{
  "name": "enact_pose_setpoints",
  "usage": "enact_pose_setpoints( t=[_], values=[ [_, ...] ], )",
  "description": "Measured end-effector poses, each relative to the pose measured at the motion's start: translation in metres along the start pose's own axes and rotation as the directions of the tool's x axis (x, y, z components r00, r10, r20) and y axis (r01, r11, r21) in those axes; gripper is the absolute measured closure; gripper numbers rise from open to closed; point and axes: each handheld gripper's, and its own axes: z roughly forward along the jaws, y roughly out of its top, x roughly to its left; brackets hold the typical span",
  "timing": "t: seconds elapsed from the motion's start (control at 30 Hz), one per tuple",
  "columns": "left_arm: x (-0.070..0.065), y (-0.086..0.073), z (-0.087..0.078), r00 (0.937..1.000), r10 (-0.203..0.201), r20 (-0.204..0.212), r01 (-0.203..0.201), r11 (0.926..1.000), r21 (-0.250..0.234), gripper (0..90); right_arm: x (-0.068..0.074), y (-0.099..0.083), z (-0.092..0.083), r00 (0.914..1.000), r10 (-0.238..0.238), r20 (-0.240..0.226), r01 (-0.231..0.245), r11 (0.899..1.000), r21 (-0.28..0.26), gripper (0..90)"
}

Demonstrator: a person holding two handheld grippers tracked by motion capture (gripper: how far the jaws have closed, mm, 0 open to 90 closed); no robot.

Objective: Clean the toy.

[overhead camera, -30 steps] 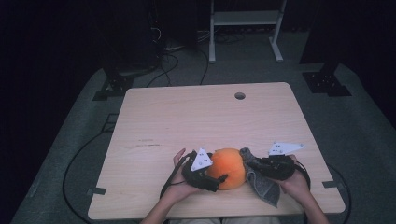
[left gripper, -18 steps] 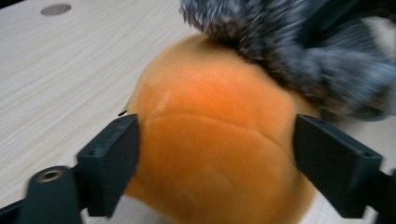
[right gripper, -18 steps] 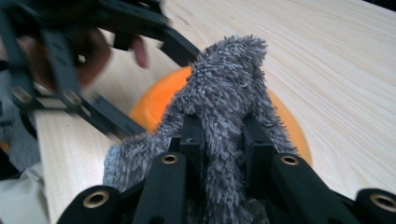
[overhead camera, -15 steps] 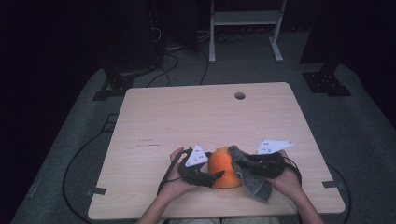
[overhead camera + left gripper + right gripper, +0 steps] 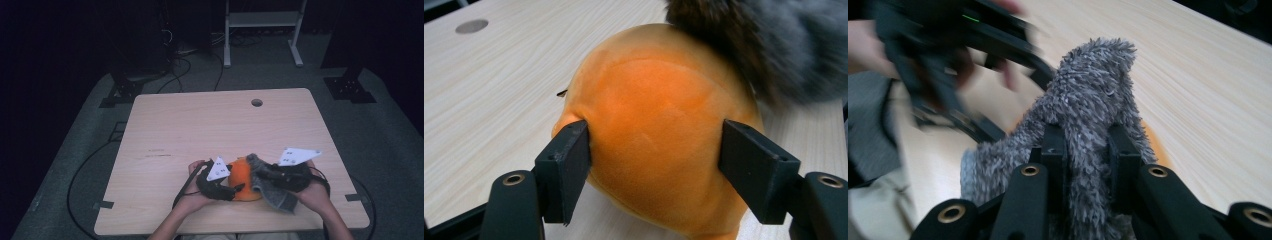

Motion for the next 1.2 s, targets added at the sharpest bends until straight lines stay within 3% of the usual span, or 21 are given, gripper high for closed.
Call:
enact_pose_setpoints(
  t=[0.07,0.13,0.23,0.5,0.6,0.67,0.73,0.77,0.8,0.83,0.93,0.97,1.03,1.07,1.2],
  values=[
    [-0.003,0.0,0.0,0.9998,0.019,-0.007,-0.019,0.9998,0.005,29.7,0.014,0.012,0.011,0.9977,-0.066,-0.016,0.066,0.997,0.03,73.5],
    [-0.001,-0.001,0.0,0.9999,0.011,-0.011,-0.011,0.9998,0.018,30.1,0.016,0.012,0.022,0.9962,-0.088,0.002,0.087,0.994,0.069,73.4],
    [0.002,-0.004,0.0,1.0,-0.008,0.005,0.008,1.0,0.006,30.2,0.007,0.004,0.026,0.9984,-0.056,-0.002,0.056,0.996,0.064,73.4],
    [0.002,-0.005,0.0,0.9995,-0.02,0.024,0.021,0.9994,-0.029,31.2,-0.01,-0.009,0.009,0.9987,-0.011,0.05,0.006,0.996,0.094,73.4],
    [0.002,-0.004,-0.001,0.9996,-0.014,0.026,0.014,0.9995,-0.028,31.6,0.002,0.006,0.005,0.9979,-0.06,0.024,0.057,0.995,0.087,73.4],
    [0.002,-0.004,-0.001,0.9996,-0.013,0.026,0.014,0.9995,-0.028,31.6,0.009,0.018,0.007,0.9967,-0.079,-0.018,0.08,0.995,0.063,73.4],
    [0.001,-0.004,-0.001,0.9993,-0.008,0.035,0.009,0.9995,-0.031,31.0,0.013,0.024,0.011,0.9951,-0.093,-0.034,0.095,0.993,0.068,73.3],
    [0.001,-0.005,-0.001,0.9992,-0.014,0.038,0.014,0.9996,-0.023,30.5,0.017,0.031,0.024,0.9912,-0.125,-0.041,0.129,0.985,0.113,73.2],
    [0.001,-0.005,-0.001,0.9992,-0.014,0.038,0.014,0.9996,-0.023,30.5,0.017,0.031,0.024,0.9912,-0.125,-0.041,0.129,0.985,0.113,73.2],
    [0.003,-0.008,-0.001,0.9995,-0.016,0.029,0.016,0.9999,-0.002,30.7,0.012,0.029,0.035,0.9927,-0.108,-0.053,0.114,0.984,0.134,73.0],
    [0.006,-0.012,-0.001,0.9987,-0.035,0.038,0.035,0.9994,0.0,31.2,0.005,0.024,0.035,0.9958,-0.081,-0.042,0.086,0.989,0.122,73.0],
    [0.008,-0.014,0.0,0.9979,-0.045,0.046,0.045,0.999,-0.002,31.3,-0.007,0.015,0.03,0.999,-0.033,-0.032,0.036,0.994,0.102,73.0],
    [0.008,-0.013,0.0,0.998,-0.044,0.045,0.044,0.999,-0.002,31.3,-0.012,0.011,0.028,0.9994,-0.017,-0.029,0.02,0.995,0.096,73.0],
    [0.008,-0.013,0.0,0.9981,-0.043,0.045,0.043,0.9991,-0.004,31.1,-0.021,0.002,0.022,0.9997,0.022,-0.005,-0.022,0.996,0.086,73.2],
    [0.011,-0.007,-0.008,0.9949,-0.071,0.072,0.073,0.9969,-0.027,27.2,-0.025,-0.009,0.016,0.9985,0.055,-0.007,-0.054,0.996,0.073,73.4]
  ],
)
